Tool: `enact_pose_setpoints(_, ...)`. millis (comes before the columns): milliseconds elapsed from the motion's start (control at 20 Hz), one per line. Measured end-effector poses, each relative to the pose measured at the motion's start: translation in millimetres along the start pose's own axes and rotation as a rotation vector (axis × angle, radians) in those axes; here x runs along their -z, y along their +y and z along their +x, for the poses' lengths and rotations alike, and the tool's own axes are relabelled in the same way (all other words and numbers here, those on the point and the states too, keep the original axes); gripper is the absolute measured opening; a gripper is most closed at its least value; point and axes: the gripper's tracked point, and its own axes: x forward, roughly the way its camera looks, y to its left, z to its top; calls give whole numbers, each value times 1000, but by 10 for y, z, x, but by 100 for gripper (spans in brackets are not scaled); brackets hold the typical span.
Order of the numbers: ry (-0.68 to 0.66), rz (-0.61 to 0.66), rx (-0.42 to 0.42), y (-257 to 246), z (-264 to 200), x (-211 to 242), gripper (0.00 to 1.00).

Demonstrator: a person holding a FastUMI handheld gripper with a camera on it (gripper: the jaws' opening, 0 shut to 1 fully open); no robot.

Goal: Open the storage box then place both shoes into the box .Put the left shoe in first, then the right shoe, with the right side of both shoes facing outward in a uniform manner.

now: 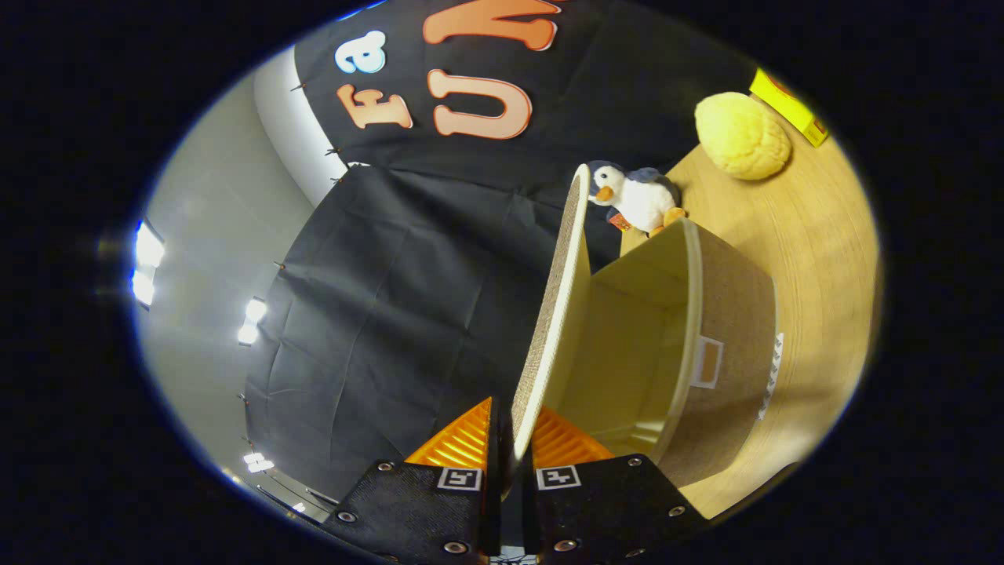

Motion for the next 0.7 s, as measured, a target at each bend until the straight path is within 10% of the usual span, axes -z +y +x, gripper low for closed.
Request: enact_pose_setpoints(700, 16, -232, 66, 783, 1040, 247, 14)
